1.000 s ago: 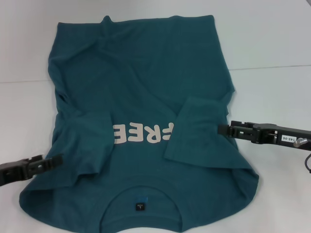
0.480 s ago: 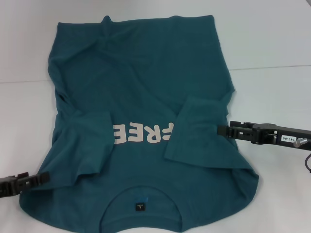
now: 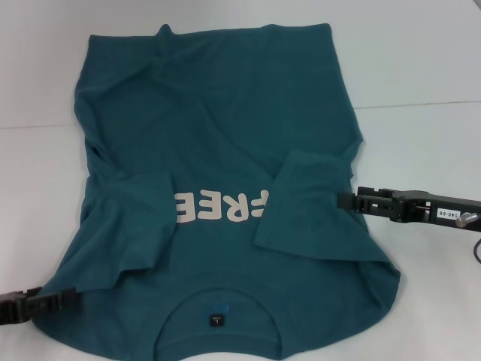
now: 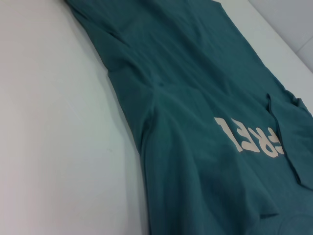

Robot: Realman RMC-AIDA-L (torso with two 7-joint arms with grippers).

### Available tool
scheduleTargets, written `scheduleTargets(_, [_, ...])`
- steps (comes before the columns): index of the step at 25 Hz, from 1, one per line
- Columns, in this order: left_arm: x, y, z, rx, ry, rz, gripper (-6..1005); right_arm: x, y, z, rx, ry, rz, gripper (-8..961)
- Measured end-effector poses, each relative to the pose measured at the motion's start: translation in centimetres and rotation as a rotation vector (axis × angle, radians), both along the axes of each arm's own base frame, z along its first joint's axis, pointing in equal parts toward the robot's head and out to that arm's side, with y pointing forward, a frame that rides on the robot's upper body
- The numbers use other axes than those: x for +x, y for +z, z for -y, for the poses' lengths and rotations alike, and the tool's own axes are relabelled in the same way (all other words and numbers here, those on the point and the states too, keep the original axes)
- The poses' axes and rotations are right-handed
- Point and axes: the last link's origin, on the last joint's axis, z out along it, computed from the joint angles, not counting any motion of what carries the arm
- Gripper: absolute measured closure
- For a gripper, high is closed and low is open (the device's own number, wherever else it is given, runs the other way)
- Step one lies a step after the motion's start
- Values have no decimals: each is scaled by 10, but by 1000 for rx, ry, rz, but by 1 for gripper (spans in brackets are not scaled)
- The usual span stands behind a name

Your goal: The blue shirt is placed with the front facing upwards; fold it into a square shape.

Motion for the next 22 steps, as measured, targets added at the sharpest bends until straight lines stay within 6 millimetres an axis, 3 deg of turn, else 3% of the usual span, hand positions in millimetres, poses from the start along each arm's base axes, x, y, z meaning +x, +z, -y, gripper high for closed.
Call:
scheduleTargets(19, [-2,1,-1,-15,4,-31,175,-3,-1,2,-6,9,-20,137])
scheduleTargets(22, [-3,5,-4,2,6,-49,299,-4,-1,2,-7,14,-25,137])
